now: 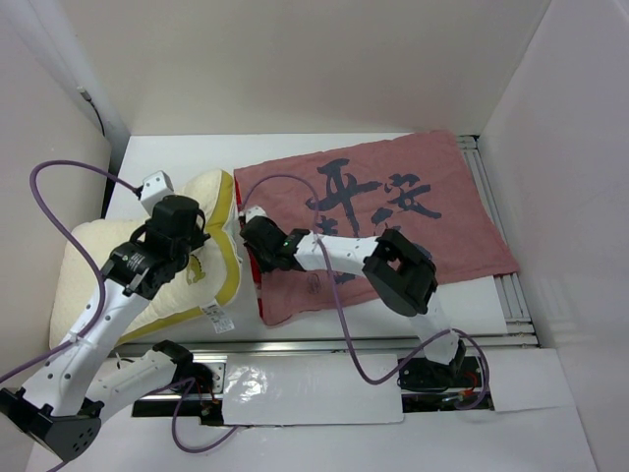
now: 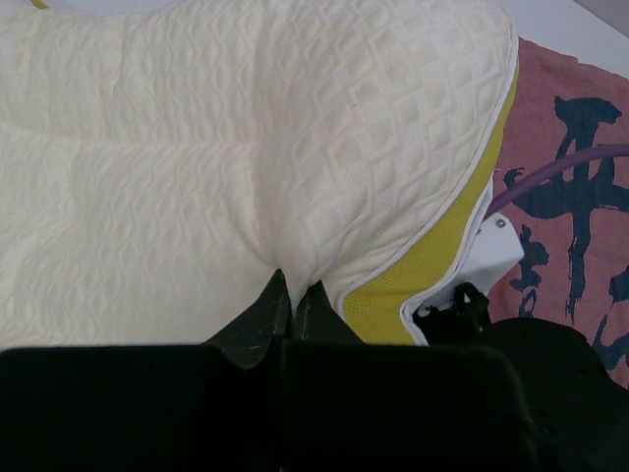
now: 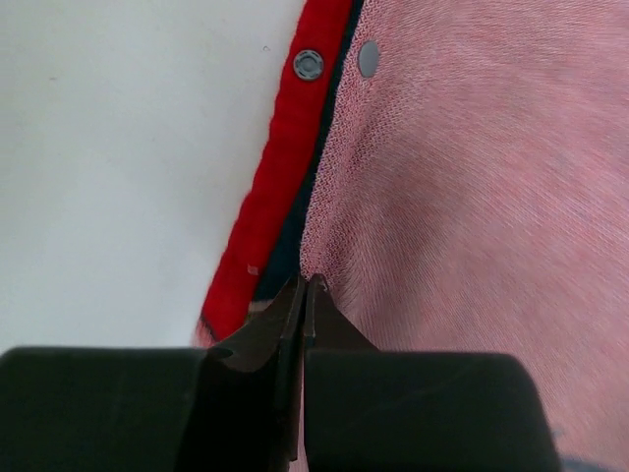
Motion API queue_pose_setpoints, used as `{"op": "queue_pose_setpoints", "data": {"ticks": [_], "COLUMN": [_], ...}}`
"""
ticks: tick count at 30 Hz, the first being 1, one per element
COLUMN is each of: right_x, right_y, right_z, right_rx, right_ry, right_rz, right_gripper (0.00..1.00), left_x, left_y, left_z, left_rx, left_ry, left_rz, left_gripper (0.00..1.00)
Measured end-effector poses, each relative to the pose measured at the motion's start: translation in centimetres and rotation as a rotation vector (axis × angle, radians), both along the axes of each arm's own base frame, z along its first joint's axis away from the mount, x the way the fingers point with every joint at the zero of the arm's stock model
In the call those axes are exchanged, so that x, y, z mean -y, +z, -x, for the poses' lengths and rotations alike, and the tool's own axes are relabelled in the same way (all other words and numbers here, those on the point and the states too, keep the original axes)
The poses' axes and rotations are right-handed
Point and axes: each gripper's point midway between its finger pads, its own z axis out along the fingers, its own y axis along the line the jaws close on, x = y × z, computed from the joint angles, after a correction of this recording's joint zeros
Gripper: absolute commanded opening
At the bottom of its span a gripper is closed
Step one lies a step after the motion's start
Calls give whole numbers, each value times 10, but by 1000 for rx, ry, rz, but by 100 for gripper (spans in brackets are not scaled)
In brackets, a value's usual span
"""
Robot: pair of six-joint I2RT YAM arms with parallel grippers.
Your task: Put the pillow into the pillowcase
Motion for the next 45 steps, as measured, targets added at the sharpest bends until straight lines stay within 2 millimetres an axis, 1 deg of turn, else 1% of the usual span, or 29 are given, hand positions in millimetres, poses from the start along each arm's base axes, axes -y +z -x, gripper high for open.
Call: {"op": "queue_pose_setpoints", "data": {"ticks": [2,4,6,8,10,11,13,16,20,23,28,31,34,36,38,41,45], "right_x": [3,7,12,18,26,31,39,50,61,64,64,56,50,48,46,47,50], "right_y": [14,36,62,87,108,117,127,134,135,136,136,138,135,133,134,144,162], "right_z": [2,1,1,0,-3,-4,-8,-12,-16,-18,-19,-14,2,20,38,56,65], "right_rx": [7,22,43,57,69,75,82,81,71,63,43,31,26,20,16,23,49], "right_ry": [-7,-23,-43,-61,-86,-99,-120,-154,-184,-195,-194,-131,-25,57,132,211,258], "right_rz": [-19,-58,-108,-165,-217,-239,-266,-286,-298,-308,-324,-344,-342,-330,-327,-342,-372], "right_gripper": [0,0,0,0,0,0,0,0,0,0,0,0,0,0,0,0,0], "left_x": [0,2,6,14,23,28,37,50,64,78,95,97,100,105,111,123,133], "left_y": [0,-1,-6,-15,-29,-35,-48,-69,-98,-119,-143,-145,-143,-140,-135,-133,-128], "left_z": [0,-2,-5,-9,-11,-11,-8,1,15,28,49,52,45,37,25,3,-25], "left_rx": [1,3,0,-2,-13,-17,-18,-44,-100,-146,-200,-206,-202,-198,-189,-191,-167], "left_ry": [-3,-21,-59,-113,-184,-213,-271,-341,-413,-486,-576,-586,-598,-612,-622,-636,-648], "left_rz": [-2,-10,-23,-34,-39,-36,-32,-35,-36,-38,-43,-45,-69,-94,-122,-178,-257], "left_gripper": [0,0,0,0,0,0,0,0,0,0,0,0,0,0,0,0,0]}}
